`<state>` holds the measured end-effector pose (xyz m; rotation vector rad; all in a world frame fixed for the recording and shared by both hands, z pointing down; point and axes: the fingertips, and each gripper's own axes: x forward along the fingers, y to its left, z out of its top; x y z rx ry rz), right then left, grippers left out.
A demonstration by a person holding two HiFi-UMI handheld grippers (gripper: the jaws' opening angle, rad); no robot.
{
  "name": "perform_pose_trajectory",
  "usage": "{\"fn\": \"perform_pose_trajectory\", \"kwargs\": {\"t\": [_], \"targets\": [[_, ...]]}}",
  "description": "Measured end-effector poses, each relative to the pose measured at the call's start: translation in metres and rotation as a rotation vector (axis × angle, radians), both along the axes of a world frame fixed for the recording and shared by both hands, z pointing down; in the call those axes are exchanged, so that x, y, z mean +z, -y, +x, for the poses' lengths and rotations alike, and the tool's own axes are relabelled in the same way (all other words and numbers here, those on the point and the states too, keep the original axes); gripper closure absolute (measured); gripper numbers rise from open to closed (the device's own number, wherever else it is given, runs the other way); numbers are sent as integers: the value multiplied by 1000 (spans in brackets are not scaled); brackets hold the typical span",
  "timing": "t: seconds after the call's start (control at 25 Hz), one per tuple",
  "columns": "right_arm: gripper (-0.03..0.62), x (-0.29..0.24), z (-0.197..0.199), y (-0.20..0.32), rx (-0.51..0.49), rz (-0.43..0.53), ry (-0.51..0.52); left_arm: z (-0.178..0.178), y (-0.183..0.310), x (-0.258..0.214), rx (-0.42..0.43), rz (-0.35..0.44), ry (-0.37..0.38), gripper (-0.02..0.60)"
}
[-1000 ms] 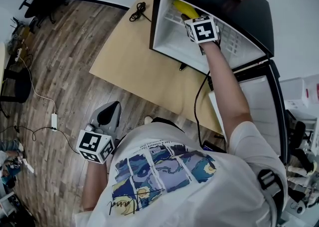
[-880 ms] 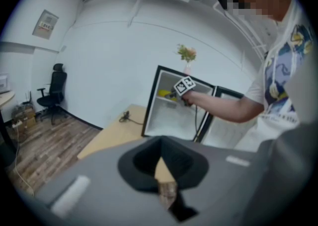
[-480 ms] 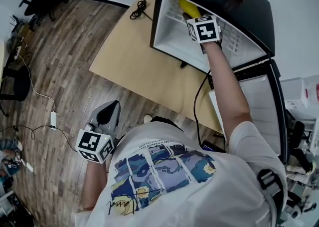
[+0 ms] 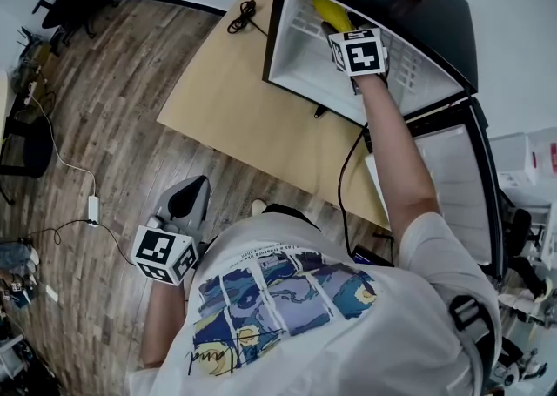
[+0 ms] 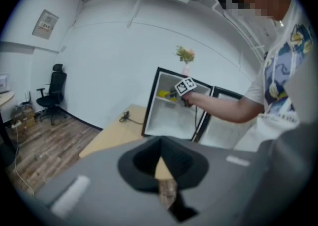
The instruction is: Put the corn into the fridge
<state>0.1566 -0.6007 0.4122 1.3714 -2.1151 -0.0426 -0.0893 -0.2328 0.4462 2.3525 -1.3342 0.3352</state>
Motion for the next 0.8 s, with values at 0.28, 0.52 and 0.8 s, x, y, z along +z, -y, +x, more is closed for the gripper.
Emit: {"fn": "perform_pose_trajectory", "kwargs": {"t": [0.28, 0.52, 0.8], "targets": [[350, -5, 3, -17, 27, 23, 0, -5, -14, -2, 19, 8, -14, 572], [350, -14, 8, -40, 71, 46, 6, -15, -32, -4, 37, 13, -17, 572], [350, -27, 11, -78, 114, 75, 30, -28, -57, -8, 70, 27, -18, 572]]}}
